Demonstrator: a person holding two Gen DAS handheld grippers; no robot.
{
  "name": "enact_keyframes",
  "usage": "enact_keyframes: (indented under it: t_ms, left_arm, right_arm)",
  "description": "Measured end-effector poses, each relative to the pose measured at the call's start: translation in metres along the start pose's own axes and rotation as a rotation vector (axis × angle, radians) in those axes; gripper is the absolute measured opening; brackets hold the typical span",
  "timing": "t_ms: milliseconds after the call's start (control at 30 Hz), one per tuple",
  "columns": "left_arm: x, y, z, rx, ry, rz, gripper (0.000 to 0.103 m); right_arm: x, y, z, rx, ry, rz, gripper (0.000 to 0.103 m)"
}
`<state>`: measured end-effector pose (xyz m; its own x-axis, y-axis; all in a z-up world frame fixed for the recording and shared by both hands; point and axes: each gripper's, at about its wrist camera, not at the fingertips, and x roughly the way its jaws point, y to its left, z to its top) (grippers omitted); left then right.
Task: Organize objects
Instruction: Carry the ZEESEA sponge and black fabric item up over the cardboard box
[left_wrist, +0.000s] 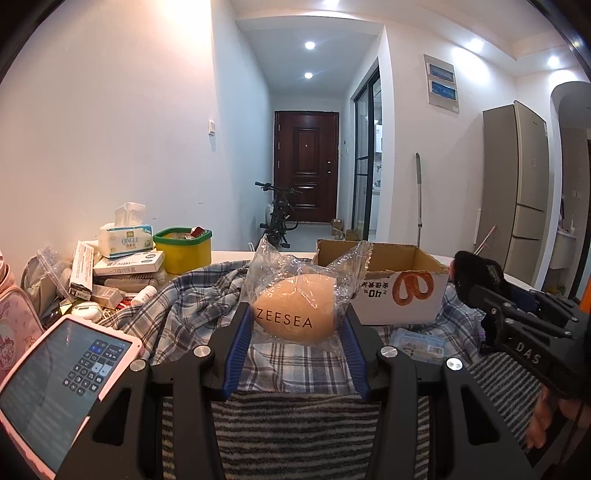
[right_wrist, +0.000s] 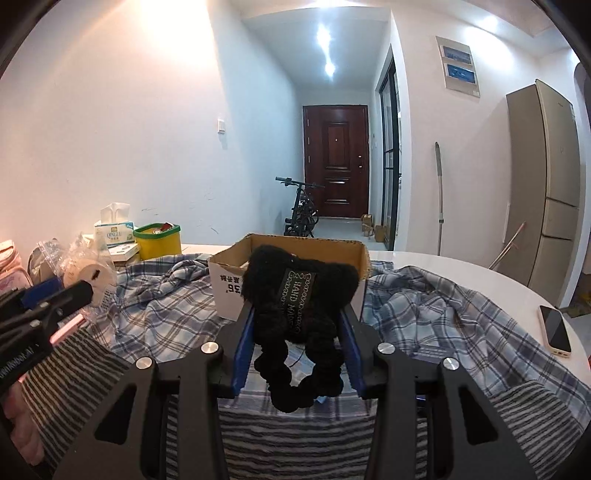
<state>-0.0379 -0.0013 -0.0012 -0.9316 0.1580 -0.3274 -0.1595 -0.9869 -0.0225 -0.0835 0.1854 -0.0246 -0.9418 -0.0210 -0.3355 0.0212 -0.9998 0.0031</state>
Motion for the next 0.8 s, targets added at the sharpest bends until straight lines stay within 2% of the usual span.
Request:
enact_keyframes:
  t_ms: [200, 433, 600, 700, 800]
  left_arm:
    - [-0.006, -0.008, -0.006, 0.005, 0.011, 0.008, 0.049]
    - [-0.009, -0.023, -0.009, 0.029, 0.009, -0.001, 0.049]
    - [-0.015, -0.028, 0.007, 0.047, -0.013, -0.001, 0.049]
    - [-0.011, -0.033, 0.013, 0.067, 0.003, 0.024, 0.049]
    - [-0.015, -0.034, 0.024, 0.051, -0.012, -0.01, 0.049]
  right_arm:
    - [-0.005, -0.01, -0.006, 0.031, 0.006, 0.017, 0.041]
    - [-0.007, -0.013, -0.003, -0.003, -0.008, 0.016, 0.042]
    - [-0.016, -0.018, 0.006, -0.012, -0.035, 0.036, 0.043]
    - [-0.025, -0.027, 0.015, 0.002, -0.095, 0.049, 0.044]
    - [-0.026, -0.039, 0.028, 0.015, -0.08, 0.09, 0.044]
